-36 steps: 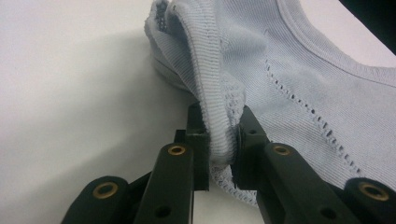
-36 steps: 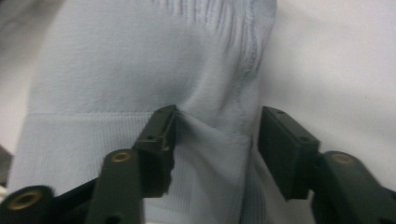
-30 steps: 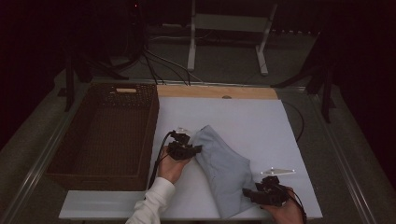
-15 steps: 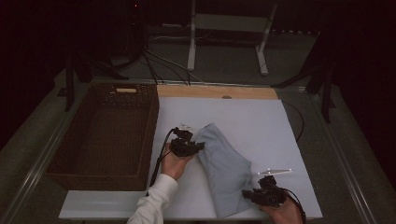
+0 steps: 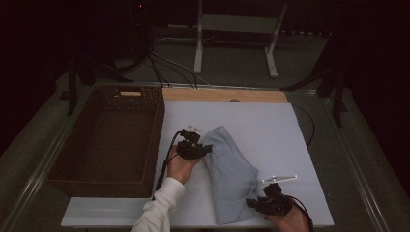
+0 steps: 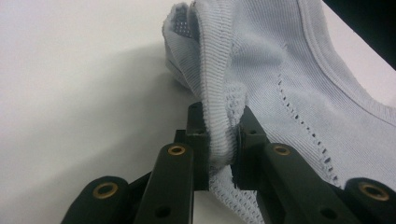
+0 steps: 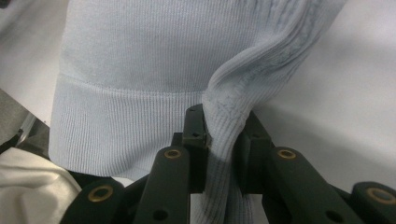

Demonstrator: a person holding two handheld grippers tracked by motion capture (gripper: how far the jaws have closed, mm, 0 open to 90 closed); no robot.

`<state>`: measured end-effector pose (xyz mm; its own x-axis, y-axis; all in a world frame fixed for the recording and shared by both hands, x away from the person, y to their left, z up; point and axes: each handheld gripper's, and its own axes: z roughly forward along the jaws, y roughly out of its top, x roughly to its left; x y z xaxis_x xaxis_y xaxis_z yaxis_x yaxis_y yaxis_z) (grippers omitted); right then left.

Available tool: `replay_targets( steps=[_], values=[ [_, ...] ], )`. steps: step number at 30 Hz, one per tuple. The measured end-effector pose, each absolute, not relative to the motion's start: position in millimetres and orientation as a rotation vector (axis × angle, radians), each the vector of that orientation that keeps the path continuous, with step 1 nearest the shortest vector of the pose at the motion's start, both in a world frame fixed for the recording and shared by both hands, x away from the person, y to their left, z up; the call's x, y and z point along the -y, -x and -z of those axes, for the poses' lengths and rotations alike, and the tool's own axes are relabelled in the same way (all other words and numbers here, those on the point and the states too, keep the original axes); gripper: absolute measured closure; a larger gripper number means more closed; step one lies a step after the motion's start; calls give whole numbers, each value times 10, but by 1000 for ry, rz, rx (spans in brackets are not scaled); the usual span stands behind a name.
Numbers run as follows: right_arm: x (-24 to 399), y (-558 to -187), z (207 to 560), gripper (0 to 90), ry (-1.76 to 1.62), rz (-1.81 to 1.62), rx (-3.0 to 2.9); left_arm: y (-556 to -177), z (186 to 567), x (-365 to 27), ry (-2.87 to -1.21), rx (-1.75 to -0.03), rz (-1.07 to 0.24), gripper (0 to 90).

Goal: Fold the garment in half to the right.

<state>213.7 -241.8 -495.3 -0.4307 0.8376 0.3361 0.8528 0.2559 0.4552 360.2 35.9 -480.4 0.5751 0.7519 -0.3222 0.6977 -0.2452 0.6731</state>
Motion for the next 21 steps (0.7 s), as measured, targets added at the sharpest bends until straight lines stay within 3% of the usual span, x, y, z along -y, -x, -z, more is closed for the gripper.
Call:
replay_targets(
  steps=[21],
  values=[
    [2211,-2111,4930,776,1573,952,2460,-3686,4745,-357,-1976,-1146,-88,804]
  ],
)
